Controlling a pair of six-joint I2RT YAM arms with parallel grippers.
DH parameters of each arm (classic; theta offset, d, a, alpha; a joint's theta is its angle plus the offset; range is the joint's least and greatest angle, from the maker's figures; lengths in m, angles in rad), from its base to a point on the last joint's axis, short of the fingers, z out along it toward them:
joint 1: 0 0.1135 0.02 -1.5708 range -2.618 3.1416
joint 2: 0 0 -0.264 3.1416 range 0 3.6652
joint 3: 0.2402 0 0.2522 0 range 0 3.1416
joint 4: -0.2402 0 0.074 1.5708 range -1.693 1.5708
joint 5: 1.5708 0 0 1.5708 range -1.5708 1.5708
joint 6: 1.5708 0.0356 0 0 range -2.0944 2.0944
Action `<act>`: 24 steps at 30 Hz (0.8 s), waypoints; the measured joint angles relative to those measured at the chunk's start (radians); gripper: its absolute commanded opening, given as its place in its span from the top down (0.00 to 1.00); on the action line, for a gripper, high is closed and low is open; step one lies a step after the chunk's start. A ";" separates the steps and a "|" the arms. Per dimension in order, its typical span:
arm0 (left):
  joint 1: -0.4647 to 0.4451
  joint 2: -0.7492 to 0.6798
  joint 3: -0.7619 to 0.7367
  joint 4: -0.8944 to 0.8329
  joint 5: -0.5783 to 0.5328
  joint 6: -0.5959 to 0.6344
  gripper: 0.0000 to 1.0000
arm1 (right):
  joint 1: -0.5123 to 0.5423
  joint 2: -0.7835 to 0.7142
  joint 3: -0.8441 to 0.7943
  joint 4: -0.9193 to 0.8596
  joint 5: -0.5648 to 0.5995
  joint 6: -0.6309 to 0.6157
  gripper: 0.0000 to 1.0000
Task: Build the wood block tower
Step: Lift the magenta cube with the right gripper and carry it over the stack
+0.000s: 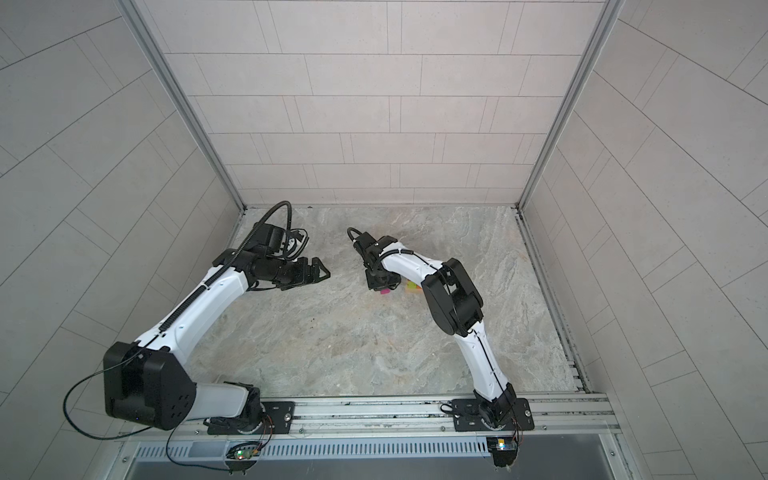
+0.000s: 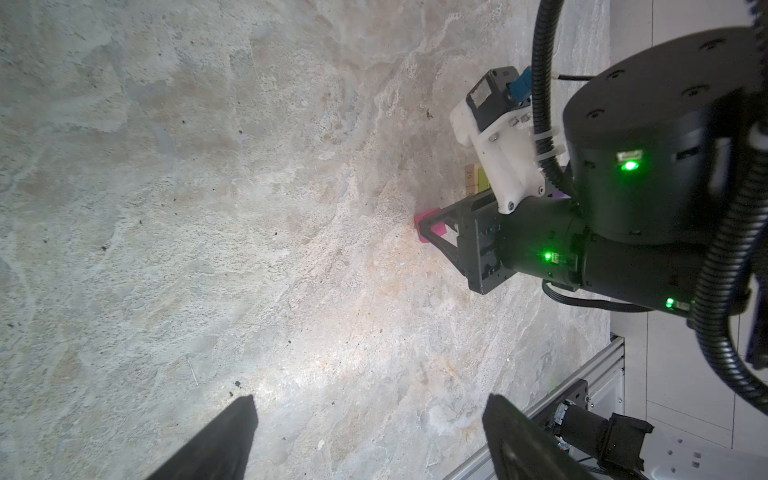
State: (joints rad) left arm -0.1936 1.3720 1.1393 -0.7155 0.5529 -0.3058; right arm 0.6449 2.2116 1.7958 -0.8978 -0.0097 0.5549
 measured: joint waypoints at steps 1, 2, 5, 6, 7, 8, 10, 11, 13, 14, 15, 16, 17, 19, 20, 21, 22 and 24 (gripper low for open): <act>0.000 0.000 0.000 0.000 0.000 0.000 0.08 | 0.000 0.000 0.006 -0.006 -0.002 0.003 0.96; 0.000 0.000 0.000 0.000 0.000 0.000 0.08 | 0.000 0.000 0.011 -0.011 -0.004 0.005 0.96; 0.000 0.000 0.000 0.000 0.000 0.000 0.08 | 0.000 0.000 0.029 -0.030 -0.004 0.011 1.00; 0.000 0.000 0.000 0.000 0.000 0.000 0.08 | 0.000 0.000 0.034 -0.037 -0.003 0.015 1.00; 0.000 0.000 0.000 0.000 0.000 0.000 0.08 | 0.000 0.000 0.041 -0.046 0.000 0.018 1.00; 0.000 0.000 0.000 0.000 0.000 0.000 0.08 | 0.000 0.000 0.047 -0.055 0.003 0.020 1.00; 0.000 0.000 0.000 0.000 0.000 0.000 0.08 | 0.000 -0.003 0.060 -0.069 0.013 0.025 1.00; 0.000 -0.001 0.000 0.000 0.000 0.000 0.08 | 0.000 -0.006 0.064 -0.076 0.017 0.026 1.00; 0.000 -0.002 0.000 0.000 0.000 0.000 0.08 | -0.003 -0.015 0.069 -0.088 0.020 0.029 1.00; 0.000 -0.003 0.000 0.000 0.000 0.000 0.08 | -0.003 -0.019 0.074 -0.095 0.023 0.030 1.00; 0.000 -0.004 0.000 0.000 0.000 0.000 0.08 | -0.003 -0.026 0.079 -0.102 0.026 0.030 1.00; 0.000 -0.005 0.000 0.000 0.000 0.000 0.08 | -0.004 -0.032 0.084 -0.109 0.030 0.031 1.00; 0.000 -0.005 0.000 0.000 0.000 0.000 0.08 | -0.005 -0.038 0.091 -0.117 0.035 0.031 1.00; 0.000 -0.005 0.000 0.000 0.000 0.000 0.08 | -0.005 -0.053 0.105 -0.130 0.048 0.033 1.00; 0.000 -0.005 0.000 0.000 0.000 0.000 0.08 | -0.005 -0.061 0.112 -0.136 0.055 0.034 1.00; 0.000 -0.005 0.000 0.000 0.000 0.000 0.08 | -0.006 -0.070 0.121 -0.145 0.064 0.034 1.00; 0.000 -0.005 0.000 0.000 0.000 0.000 0.08 | -0.006 -0.077 0.129 -0.152 0.070 0.034 1.00; 0.000 -0.005 0.000 0.000 0.000 0.000 0.08 | -0.010 -0.090 0.147 -0.166 0.081 0.034 1.00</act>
State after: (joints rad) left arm -0.1936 1.3670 1.1389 -0.7155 0.5529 -0.3054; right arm 0.6353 2.1212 1.9427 -1.0637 0.0715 0.5884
